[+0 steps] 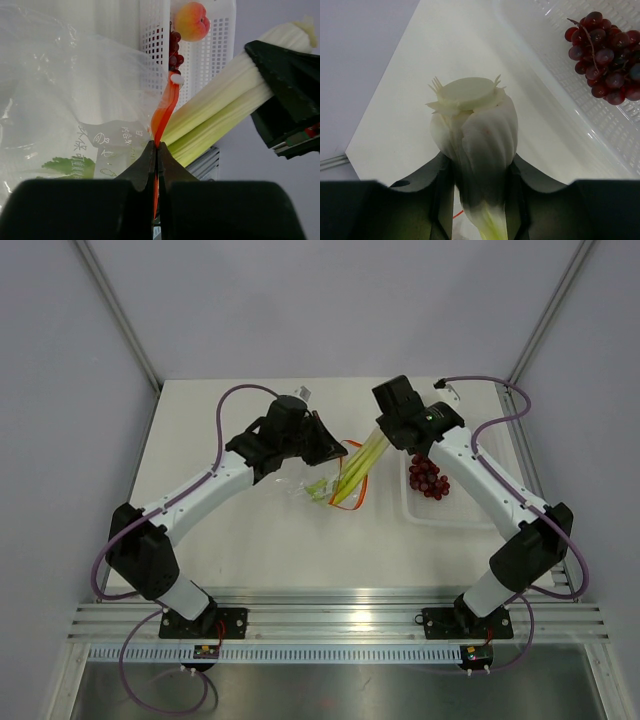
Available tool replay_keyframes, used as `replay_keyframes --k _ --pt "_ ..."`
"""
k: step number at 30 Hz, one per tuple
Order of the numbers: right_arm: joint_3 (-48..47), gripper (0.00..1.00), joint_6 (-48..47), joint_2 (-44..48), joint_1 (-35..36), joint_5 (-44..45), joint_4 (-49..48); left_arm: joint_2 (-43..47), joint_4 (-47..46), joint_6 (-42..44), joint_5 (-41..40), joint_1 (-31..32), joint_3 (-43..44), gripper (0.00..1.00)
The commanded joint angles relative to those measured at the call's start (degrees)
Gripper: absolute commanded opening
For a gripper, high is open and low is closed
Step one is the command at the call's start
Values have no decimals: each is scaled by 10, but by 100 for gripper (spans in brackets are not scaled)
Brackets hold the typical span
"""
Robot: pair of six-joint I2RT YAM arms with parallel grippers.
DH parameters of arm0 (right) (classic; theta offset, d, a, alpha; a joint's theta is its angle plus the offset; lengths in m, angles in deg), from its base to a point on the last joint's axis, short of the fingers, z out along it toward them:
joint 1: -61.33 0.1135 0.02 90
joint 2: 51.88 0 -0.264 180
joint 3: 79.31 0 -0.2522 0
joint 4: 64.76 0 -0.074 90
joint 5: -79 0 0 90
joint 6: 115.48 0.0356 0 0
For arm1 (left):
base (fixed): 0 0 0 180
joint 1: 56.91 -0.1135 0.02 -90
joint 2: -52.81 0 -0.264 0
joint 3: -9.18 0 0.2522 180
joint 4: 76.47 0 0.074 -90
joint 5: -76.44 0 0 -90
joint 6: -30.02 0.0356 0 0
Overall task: Place the food in the zip-top bag and seal the zipper
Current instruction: Place the fake vegetable in the zipper food storage bag.
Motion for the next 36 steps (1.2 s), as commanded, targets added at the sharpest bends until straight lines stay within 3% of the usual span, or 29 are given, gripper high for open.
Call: replay_keyframes --k 1,8,20,25,36 --pt "9 0 1 16 -2 9 -11 -7 15 -1 -15 1 48 0" --pt "5 0 32 52 -41 39 19 11 47 -77 -27 -3 32 0" --pt "-3 0 97 50 -68 -25 44 10 -42 -113 9 -3 -23 0" --pt "-10 0 92 16 -68 -43 68 9 -66 -122 12 -3 -37 0" --pt "10 0 22 -17 -66 -94 5 1 -97 -111 22 6 -25 0"
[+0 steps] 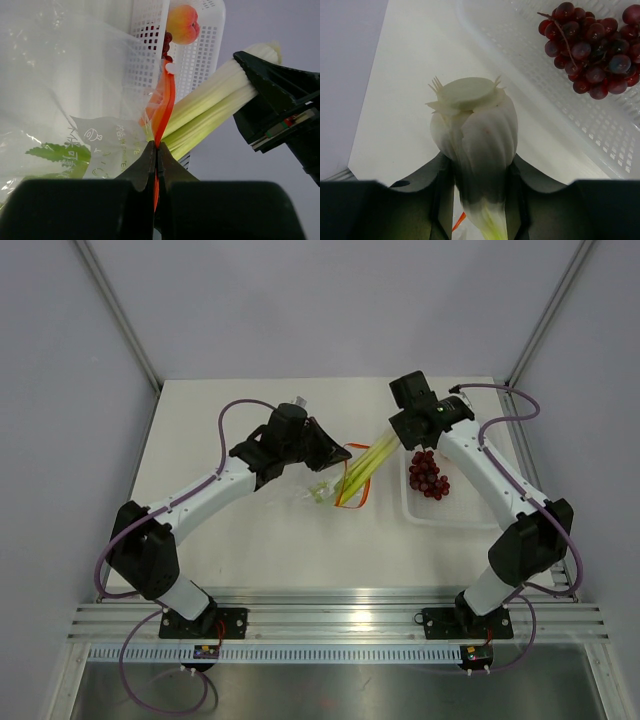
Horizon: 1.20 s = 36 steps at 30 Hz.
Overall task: Place the food in the zip-top bag and seal the zipper
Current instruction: Place the fake vegetable in the zipper food storage bag.
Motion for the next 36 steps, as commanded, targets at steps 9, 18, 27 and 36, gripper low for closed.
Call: replay_keyframes --k 9,18,27,36 --pt "15 0 40 63 -11 38 10 3 -46 -10 5 4 -12 0" --pt "70 0 127 111 -23 49 -12 19 -51 -19 18 4 -7 0" --pt "114 0 87 71 -24 1 -90 23 -39 -3 43 4 -3 0" --pt "133 0 42 38 -23 -33 -128 11 -67 -19 75 5 -13 0"
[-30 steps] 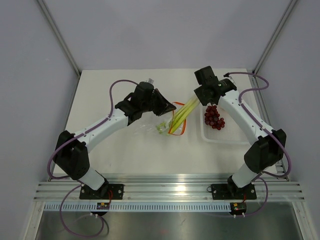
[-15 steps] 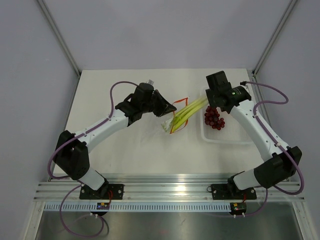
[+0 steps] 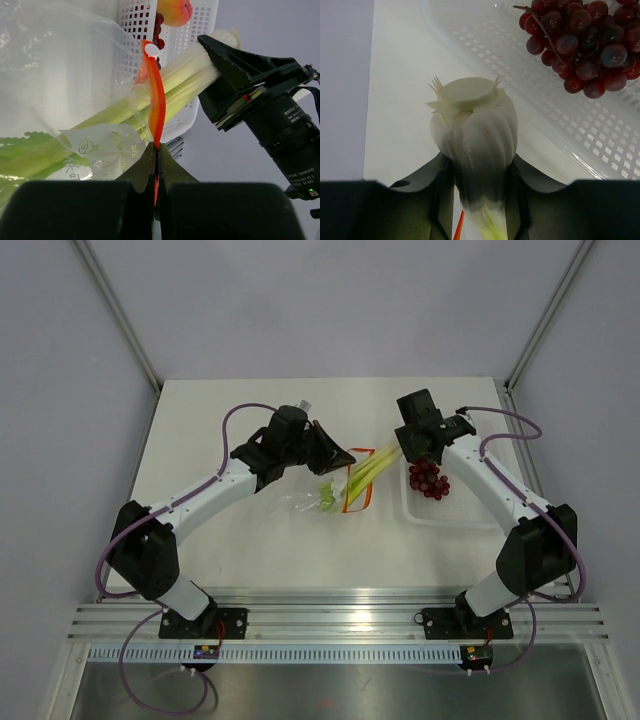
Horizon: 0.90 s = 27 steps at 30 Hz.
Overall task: Place the food in the zip-top bag and seal the zipper
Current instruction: Place the fake vegetable in the zipper food storage bag.
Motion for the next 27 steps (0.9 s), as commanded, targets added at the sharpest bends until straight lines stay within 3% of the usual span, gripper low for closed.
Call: replay_keyframes --k 1,17,27 --pt "3 0 -14 -4 -1 -6 -36 11 -51 -10 37 3 -4 0" --pt "-29 0 -14 16 -30 40 -23 7 -57 -9 81 6 -41 0" --pt "-23 0 5 33 -42 46 -21 -31 -47 -6 81 19 11 0"
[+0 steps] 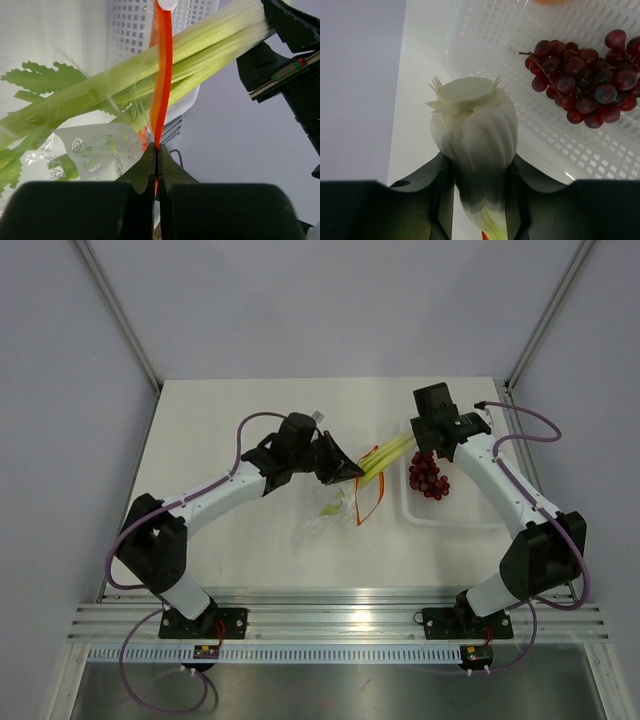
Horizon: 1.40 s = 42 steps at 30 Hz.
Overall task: Place the food in the zip-top bag and seal the zipper
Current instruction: Place the fake vegetable in the zipper food storage bag.
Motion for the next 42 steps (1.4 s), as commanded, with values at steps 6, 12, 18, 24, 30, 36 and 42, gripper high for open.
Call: replay_keyframes --k 6,12,18,24,30,36,42 --pt "2 0 -24 29 1 10 -22 -25 5 26 -12 4 78 0" --pt "9 0 -84 25 2 -5 -49 -52 5 28 -5 4 111 0" --pt "46 0 -137 23 2 -71 -109 -61 -26 14 8 6 106 0" --pt "78 0 -179 70 16 -71 -140 -73 -30 16 7 6 103 0" --pt "71 0 -199 98 35 -56 -121 -93 -41 6 9 9 118 0" --pt "71 0 -215 108 68 -25 -118 -94 -57 -8 7 9 123 0" --pt "92 0 -214 81 90 -20 -114 -74 -98 -29 8 9 134 0"
